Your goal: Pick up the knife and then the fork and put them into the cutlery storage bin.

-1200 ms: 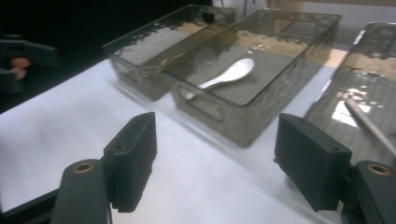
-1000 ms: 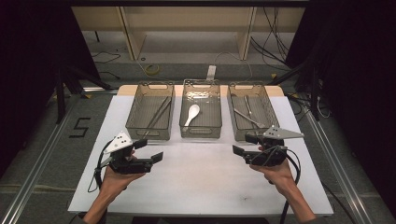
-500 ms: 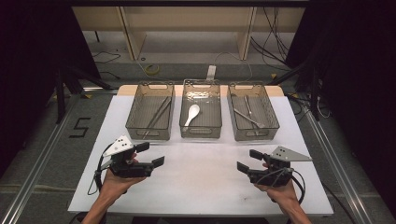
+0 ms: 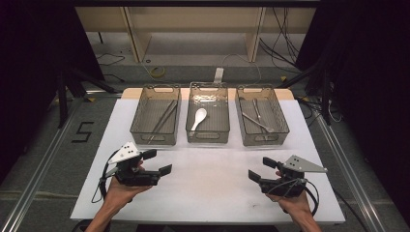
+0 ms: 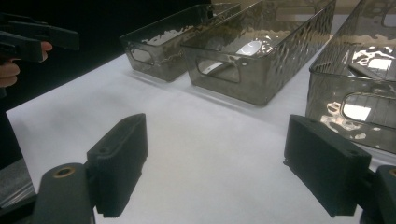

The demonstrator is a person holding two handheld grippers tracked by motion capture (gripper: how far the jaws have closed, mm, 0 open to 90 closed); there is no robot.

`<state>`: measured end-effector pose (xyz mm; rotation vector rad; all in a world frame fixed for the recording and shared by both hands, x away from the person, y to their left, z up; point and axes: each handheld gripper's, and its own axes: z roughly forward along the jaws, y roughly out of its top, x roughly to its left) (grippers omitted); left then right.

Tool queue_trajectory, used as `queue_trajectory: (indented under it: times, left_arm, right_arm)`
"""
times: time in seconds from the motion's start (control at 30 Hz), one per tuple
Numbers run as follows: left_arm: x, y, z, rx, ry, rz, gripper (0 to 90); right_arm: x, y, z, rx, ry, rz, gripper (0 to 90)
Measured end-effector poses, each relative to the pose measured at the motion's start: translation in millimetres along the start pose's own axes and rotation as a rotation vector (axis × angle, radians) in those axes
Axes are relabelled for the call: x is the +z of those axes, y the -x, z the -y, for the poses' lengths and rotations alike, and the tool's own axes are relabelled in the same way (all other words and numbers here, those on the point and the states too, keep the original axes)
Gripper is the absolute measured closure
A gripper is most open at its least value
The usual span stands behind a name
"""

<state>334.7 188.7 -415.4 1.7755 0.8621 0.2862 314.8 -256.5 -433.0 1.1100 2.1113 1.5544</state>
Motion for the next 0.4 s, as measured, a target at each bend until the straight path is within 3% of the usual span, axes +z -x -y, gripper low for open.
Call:
queue_trajectory:
  times: [0.4]
  left_arm:
    - [1.2, -0.2, 0.0, -0.001, -0.01, -0.002, 15.2]
  right_arm:
    - [0.2, 0.5, -0.4, -0.003, -0.001, 0.011, 22.0]
